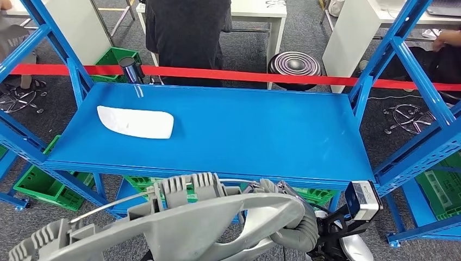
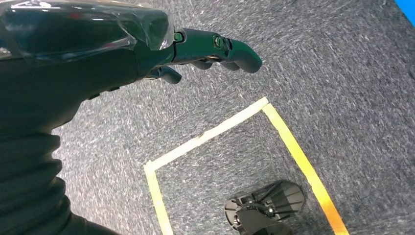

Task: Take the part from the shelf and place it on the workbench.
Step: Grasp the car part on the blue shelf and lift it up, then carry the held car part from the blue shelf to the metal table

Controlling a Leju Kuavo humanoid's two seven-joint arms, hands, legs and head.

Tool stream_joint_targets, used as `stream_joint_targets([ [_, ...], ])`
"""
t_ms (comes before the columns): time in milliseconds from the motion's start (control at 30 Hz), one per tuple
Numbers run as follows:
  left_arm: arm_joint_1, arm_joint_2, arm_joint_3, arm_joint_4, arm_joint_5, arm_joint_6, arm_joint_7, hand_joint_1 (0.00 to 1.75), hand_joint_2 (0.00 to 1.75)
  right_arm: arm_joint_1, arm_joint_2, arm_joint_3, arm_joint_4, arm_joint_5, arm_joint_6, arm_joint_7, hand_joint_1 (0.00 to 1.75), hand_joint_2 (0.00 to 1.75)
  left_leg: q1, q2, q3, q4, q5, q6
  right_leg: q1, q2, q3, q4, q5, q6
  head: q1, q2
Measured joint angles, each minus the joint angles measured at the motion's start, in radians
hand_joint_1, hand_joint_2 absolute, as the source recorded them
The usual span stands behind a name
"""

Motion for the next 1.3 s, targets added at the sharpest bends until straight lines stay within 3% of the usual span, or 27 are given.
stream_joint_targets([
  [67, 0.001, -0.001, -0.008, 0.0, -0.009, -0.001, 0.0, 0.0, 1.75, 0.007, 0.001, -0.001, -0.001, 0.013, 0.007, -0.008, 1.75, 1.75, -0.004, -0.002, -0.011, 0.017, -0.004, -0.01, 0.0, -0.001, 0.048, -0.092, 0.029, -0.004, -0.001, 0.0],
  [133, 0.004, -0.001, -0.019, 0.001, -0.022, -0.006, -0.001, 0.0, 1.75, 0.013, 0.0, -0.002, -0.002, 0.024, 0.02, -0.019, 1.75, 1.75, -0.007, -0.002, -0.02, 0.024, -0.001, -0.021, 0.005, 0.002, 0.05, -0.099, 0.038, -0.018, -0.002, 0.0],
  [200, 0.007, -0.001, -0.031, 0.003, -0.035, -0.013, -0.002, 0.0, 1.75, 0.014, -0.003, -0.007, -0.002, 0.028, 0.036, -0.033, 1.75, 1.75, -0.003, -0.002, -0.026, 0.03, -0.004, -0.031, 0.001, 0.002, 0.042, -0.1, 0.048, -0.031, -0.002, 0.0],
  [233, 0.008, -0.001, -0.037, 0.005, -0.04, -0.017, -0.002, 0.0, 1.75, 0.014, -0.004, -0.01, -0.001, 0.027, 0.043, -0.038, 1.75, 1.75, -0.001, -0.002, -0.032, 0.043, -0.02, -0.036, -0.002, 0.001, 0.039, -0.101, 0.053, -0.039, -0.003, 0.0],
  [300, 0.009, -0.001, -0.049, 0.008, -0.049, -0.022, -0.001, 0.0, 1.75, 0.015, -0.004, -0.016, 0.0, 0.025, 0.054, -0.047, 1.75, 1.75, 0.004, -0.002, -0.062, 0.131, -0.094, -0.049, -0.004, -0.001, 0.026, -0.102, 0.065, -0.051, -0.006, 0.0],
  [367, 0.009, -0.001, -0.058, 0.011, -0.056, -0.022, 0.004, 0.0, 1.75, 0.022, -0.005, -0.02, 0.001, 0.023, 0.063, -0.052, 1.75, 1.75, 0.009, -0.002, -0.099, 0.256, -0.173, -0.058, 0.0, -0.002, 0.007, -0.102, 0.079, -0.055, -0.007, 0.0],
  [400, 0.009, -0.001, -0.062, 0.012, -0.057, -0.018, 0.009, 0.0, 1.75, 0.027, -0.005, -0.022, 0.001, 0.022, 0.067, -0.054, 1.75, 1.75, 0.01, -0.002, -0.101, 0.287, -0.189, -0.059, 0.002, -0.002, -0.004, -0.101, 0.087, -0.056, -0.007, 0.0],
  [433, 0.009, -0.001, -0.065, 0.013, -0.058, -0.013, 0.015, 0.0, 1.75, 0.033, -0.005, -0.024, 0.001, 0.023, 0.071, -0.056, 1.75, 1.75, 0.01, -0.002, -0.082, 0.28, -0.187, -0.057, 0.004, -0.001, -0.014, -0.101, 0.096, -0.055, -0.008, 0.0],
  [467, 0.009, -0.001, -0.068, 0.014, -0.058, -0.006, 0.02, 0.0, 1.75, 0.037, -0.005, -0.025, 0.001, 0.024, 0.074, -0.059, 1.75, 1.75, 0.01, -0.002, -0.042, 0.232, -0.17, -0.052, 0.006, -0.001, -0.024, -0.102, 0.104, -0.054, -0.008, 0.0],
  [533, 0.006, 0.001, -0.072, 0.014, -0.058, 0.005, 0.024, 0.0, 1.75, 0.042, -0.003, -0.027, 0.0, 0.027, 0.079, -0.062, 1.75, 1.75, 0.005, -0.002, 0.061, 0.084, -0.134, -0.036, 0.009, 0.0, -0.037, -0.104, 0.122, -0.049, -0.007, 0.0],
  [600, 0.0, 0.004, -0.073, 0.014, -0.058, 0.011, 0.025, 0.0, 1.75, 0.044, -0.001, -0.029, -0.002, 0.031, 0.083, -0.064, 1.75, 1.75, -0.004, -0.001, 0.101, 0.005, -0.115, -0.02, 0.007, -0.001, -0.042, -0.109, 0.14, -0.038, -0.005, 0.0],
  [700, -0.004, 0.009, -0.073, 0.013, -0.053, 0.017, 0.027, 0.0, 1.75, 0.046, 0.005, -0.032, -0.004, 0.038, 0.083, -0.069, 1.75, 1.75, -0.012, 0.002, 0.085, -0.011, -0.082, -0.001, 0.001, -0.002, -0.043, -0.125, 0.165, -0.018, -0.006, 0.0],
  [733, -0.006, 0.011, -0.073, 0.011, -0.049, 0.02, 0.027, 0.0, 1.75, 0.047, 0.006, -0.033, -0.005, 0.042, 0.082, -0.072, 1.75, 1.75, -0.012, 0.004, 0.08, -0.024, -0.062, 0.007, 0.002, -0.002, -0.049, -0.121, 0.156, -0.019, -0.005, 0.0],
  [800, -0.011, 0.012, -0.072, 0.007, -0.04, 0.023, 0.029, 0.0, 1.75, 0.049, 0.006, -0.035, -0.007, 0.05, 0.08, -0.079, 1.75, 1.75, -0.007, 0.009, 0.063, -0.046, -0.018, 0.016, 0.006, -0.001, -0.074, -0.058, 0.085, -0.034, -0.003, 0.0],
  [867, -0.014, 0.014, -0.072, 0.004, -0.037, 0.024, 0.03, 0.0, 1.75, 0.052, 0.005, -0.038, -0.007, 0.057, 0.082, -0.087, 1.75, 1.75, -0.008, 0.01, 0.032, -0.048, 0.011, 0.016, 0.005, -0.001, -0.101, 0.065, -0.006, -0.042, -0.001, 0.0],
  [900, -0.015, 0.014, -0.072, 0.002, -0.037, 0.025, 0.032, 0.0, 1.75, 0.055, 0.005, -0.04, -0.007, 0.062, 0.083, -0.091, 1.75, 1.75, -0.008, 0.011, 0.014, -0.046, 0.024, 0.013, 0.004, -0.001, -0.103, 0.119, -0.027, -0.036, 0.0, 0.0],
  [933, -0.014, 0.013, -0.072, 0.001, -0.038, 0.025, 0.034, 0.0, 1.75, 0.059, 0.006, -0.042, -0.007, 0.067, 0.085, -0.095, 1.75, 1.75, -0.008, 0.012, -0.006, -0.043, 0.037, 0.011, 0.002, -0.001, -0.092, 0.149, -0.027, -0.025, 0.0, 0.0],
  [967, -0.014, 0.014, -0.072, 0.0, -0.04, 0.026, 0.037, 0.0, 1.75, 0.061, 0.006, -0.045, -0.007, 0.072, 0.088, -0.099, 1.75, 1.75, -0.007, 0.013, -0.025, -0.039, 0.048, 0.007, 0.0, -0.001, -0.064, 0.142, -0.013, -0.011, 0.0, 0.0],
  [1033, -0.014, 0.015, -0.072, -0.003, -0.045, 0.026, 0.04, 0.0, 1.75, 0.061, 0.009, -0.049, -0.007, 0.081, 0.092, -0.102, 1.75, 1.75, -0.005, 0.014, -0.061, -0.024, 0.066, -0.004, -0.006, -0.002, 0.042, 0.029, 0.006, 0.008, 0.0, 0.0],
  [1100, -0.014, 0.019, -0.072, -0.007, -0.051, 0.026, 0.044, 0.0, 1.75, 0.06, 0.015, -0.052, -0.007, 0.087, 0.096, -0.104, 1.75, 1.75, -0.006, 0.014, -0.086, -0.003, 0.079, -0.017, -0.004, 0.0, 0.131, -0.095, -0.018, 0.0, -0.002, 0.0],
  [1133, -0.013, 0.023, -0.072, -0.009, -0.053, 0.026, 0.047, 0.0, 1.75, 0.058, 0.018, -0.053, -0.006, 0.09, 0.097, -0.105, 1.75, 1.75, -0.006, 0.014, -0.093, 0.003, 0.085, -0.023, 0.0, 0.0, 0.148, -0.125, -0.031, -0.008, -0.003, 0.0],
  [1200, -0.012, 0.031, -0.073, -0.01, -0.058, 0.025, 0.053, 0.0, 1.75, 0.054, 0.026, -0.055, -0.006, 0.095, 0.098, -0.107, 1.75, 1.75, -0.001, 0.012, -0.099, 0.005, 0.098, -0.035, 0.002, -0.001, 0.135, -0.128, -0.025, -0.025, -0.004, 0.0],
  [1233, -0.01, 0.035, -0.073, -0.01, -0.059, 0.023, 0.055, 0.0, 1.75, 0.052, 0.03, -0.056, -0.005, 0.097, 0.098, -0.108, 1.75, 1.75, 0.003, 0.01, -0.103, 0.011, 0.088, -0.041, 0.001, -0.002, 0.127, -0.127, -0.016, -0.034, -0.005, 0.0],
  [1267, -0.009, 0.039, -0.073, -0.01, -0.059, 0.023, 0.058, 0.0, 1.75, 0.05, 0.034, -0.057, -0.005, 0.099, 0.097, -0.109, 1.75, 1.75, 0.006, 0.009, -0.111, 0.03, 0.059, -0.047, -0.002, -0.003, 0.118, -0.128, -0.004, -0.043, -0.005, 0.0],
  [1300, -0.009, 0.043, -0.073, -0.011, -0.059, 0.022, 0.059, 0.0, 1.75, 0.047, 0.039, -0.058, -0.005, 0.1, 0.097, -0.109, 1.75, 1.75, 0.009, 0.007, -0.122, 0.07, 0.01, -0.054, -0.003, -0.004, 0.107, -0.128, 0.008, -0.05, -0.006, 0.0],
])
